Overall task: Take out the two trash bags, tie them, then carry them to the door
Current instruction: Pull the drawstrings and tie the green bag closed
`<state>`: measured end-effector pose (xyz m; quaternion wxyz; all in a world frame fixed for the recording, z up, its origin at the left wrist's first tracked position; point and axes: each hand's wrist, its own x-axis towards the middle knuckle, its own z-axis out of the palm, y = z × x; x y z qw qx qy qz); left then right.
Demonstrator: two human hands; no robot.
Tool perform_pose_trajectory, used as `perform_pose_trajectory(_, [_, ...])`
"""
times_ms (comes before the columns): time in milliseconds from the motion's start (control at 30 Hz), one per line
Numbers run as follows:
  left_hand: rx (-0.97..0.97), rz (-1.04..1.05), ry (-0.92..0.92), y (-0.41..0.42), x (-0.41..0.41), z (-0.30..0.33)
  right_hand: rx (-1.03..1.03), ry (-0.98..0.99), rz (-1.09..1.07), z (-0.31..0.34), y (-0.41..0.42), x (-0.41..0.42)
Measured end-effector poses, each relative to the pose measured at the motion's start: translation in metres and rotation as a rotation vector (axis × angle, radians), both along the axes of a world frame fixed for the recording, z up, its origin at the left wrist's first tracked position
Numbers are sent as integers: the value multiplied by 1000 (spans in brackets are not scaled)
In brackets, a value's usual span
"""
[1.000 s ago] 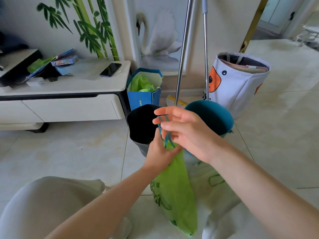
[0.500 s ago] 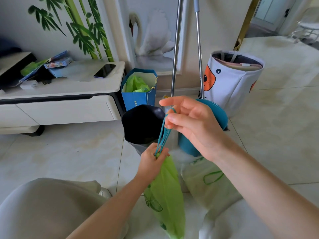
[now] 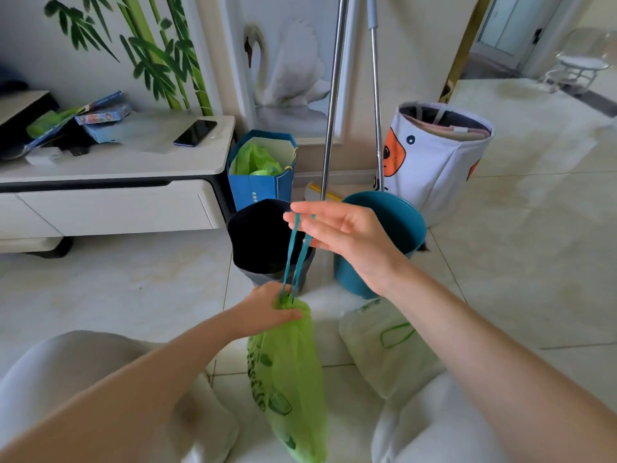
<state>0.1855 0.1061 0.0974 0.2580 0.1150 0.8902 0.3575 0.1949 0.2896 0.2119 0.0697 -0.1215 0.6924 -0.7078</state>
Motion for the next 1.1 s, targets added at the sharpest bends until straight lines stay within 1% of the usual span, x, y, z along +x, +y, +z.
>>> perform_pose_trajectory(33, [25,-19,21,-1,1,10,15,17,7,0,0,1])
perform_pose_trajectory(67, [78,7,32,-1,1,19,22,30,10,1,0,1])
perform_pose_trajectory(133, [212,122,13,-3,-2,29,26,50,8,2,-1,3])
perform_pose_trajectory(167, [241,162,12,-4,-4,32,28,59,6,2,-1,3])
perform_pose_trajectory(200, [238,181,23,-5,-5,35,30,69,6,2,-1,4])
perform_pose_trajectory(333, [188,148,54,-5,-9,34,26,94,-7,1,-3,5])
perform_pose_trajectory(467, [288,210,17,-5,-11,19,74,130,-64,-6,2,2])
perform_pose_trajectory(600, [419,305,-35,-1,-19,8,245,230,-279,-14,14,-4])
perform_pose_trajectory(667, [461,404,-95,0,-24,2,364,309,-390,-14,22,-2])
perform_pose_trajectory(733, [487,511,-139,-3,-29,0,526,419,-449,-14,27,3])
perform_pose_trajectory(800, [467,540,-133,-3,-32,0,655,537,-456,-15,26,8])
perform_pose_trajectory(867, [401,456,-76,1,-33,0,706,630,-418,-15,23,11])
perform_pose_trajectory(967, [285,253,23,10,-29,0,701,735,-358,-14,18,12])
perform_pose_trajectory(1033, [201,91,81,16,-25,2,651,732,-326,-14,14,13])
perform_pose_trajectory(1100, [138,-45,111,23,-21,7,562,674,-315,-14,11,12])
